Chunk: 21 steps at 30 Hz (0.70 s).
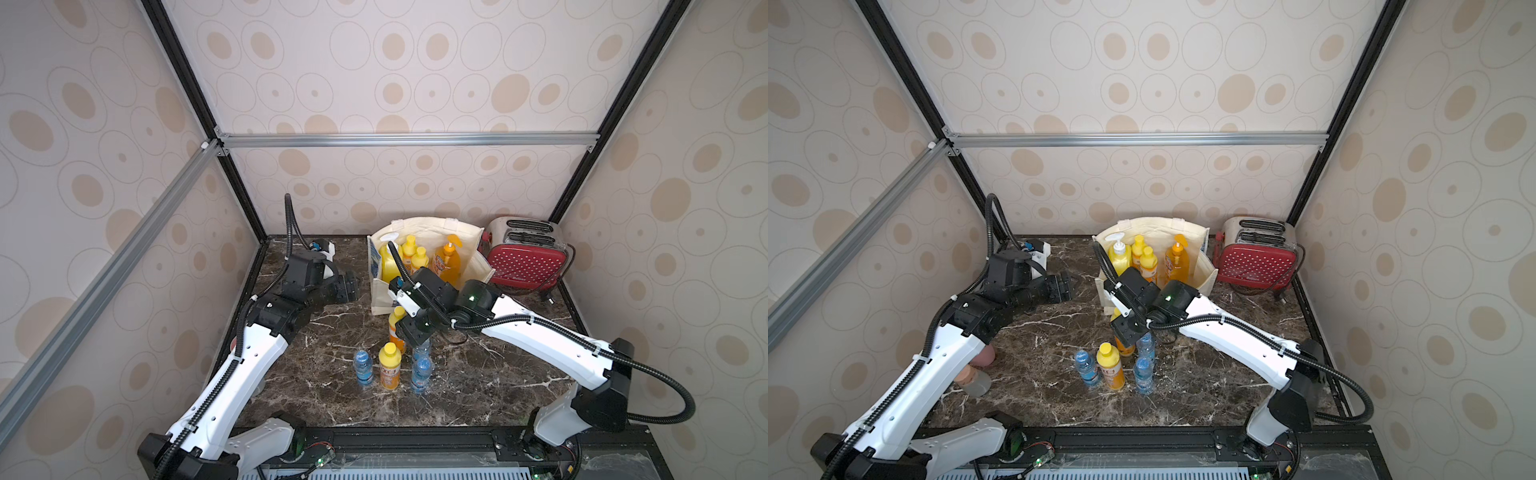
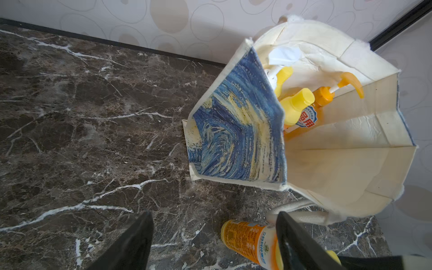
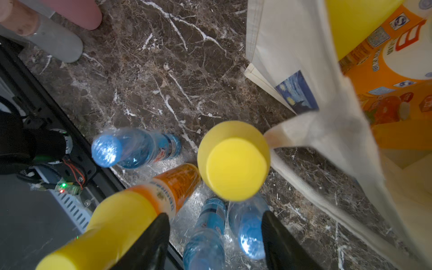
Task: Pack dish soap into the shopping bag
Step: Pick up the bottle of dish soap at the center of the board.
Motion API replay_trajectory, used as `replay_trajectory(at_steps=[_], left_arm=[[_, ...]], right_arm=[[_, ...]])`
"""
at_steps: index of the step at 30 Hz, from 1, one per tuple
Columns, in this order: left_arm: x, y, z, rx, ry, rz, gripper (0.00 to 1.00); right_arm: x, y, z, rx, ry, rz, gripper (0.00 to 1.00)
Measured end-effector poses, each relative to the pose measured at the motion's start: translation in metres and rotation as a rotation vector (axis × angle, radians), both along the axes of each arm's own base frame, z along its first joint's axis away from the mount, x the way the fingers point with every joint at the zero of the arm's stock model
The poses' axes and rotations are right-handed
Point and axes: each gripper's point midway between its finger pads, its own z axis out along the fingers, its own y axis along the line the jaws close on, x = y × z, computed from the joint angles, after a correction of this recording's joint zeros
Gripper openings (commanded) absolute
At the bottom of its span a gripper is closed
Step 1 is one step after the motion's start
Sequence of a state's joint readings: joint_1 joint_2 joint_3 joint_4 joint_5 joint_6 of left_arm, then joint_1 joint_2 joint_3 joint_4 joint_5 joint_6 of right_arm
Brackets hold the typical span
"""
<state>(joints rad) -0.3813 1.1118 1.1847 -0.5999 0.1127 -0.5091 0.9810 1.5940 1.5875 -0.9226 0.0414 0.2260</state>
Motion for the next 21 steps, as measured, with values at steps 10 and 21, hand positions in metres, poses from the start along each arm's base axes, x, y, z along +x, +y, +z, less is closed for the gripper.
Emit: replay_trajectory(at_steps=[10, 21], left_arm=[[0.001, -0.006, -0.003, -0.015, 0.011, -0.021, 0.82], [0.003, -0.009, -0.009, -0.021, 0.023, -0.033, 0.82]], right_arm=[[0.017, 0.009, -0.016, -0.035, -0.020, -0.045, 0.69], [0.025, 0.015, -0.026, -0.037, -0.014, -0.056, 0.70]])
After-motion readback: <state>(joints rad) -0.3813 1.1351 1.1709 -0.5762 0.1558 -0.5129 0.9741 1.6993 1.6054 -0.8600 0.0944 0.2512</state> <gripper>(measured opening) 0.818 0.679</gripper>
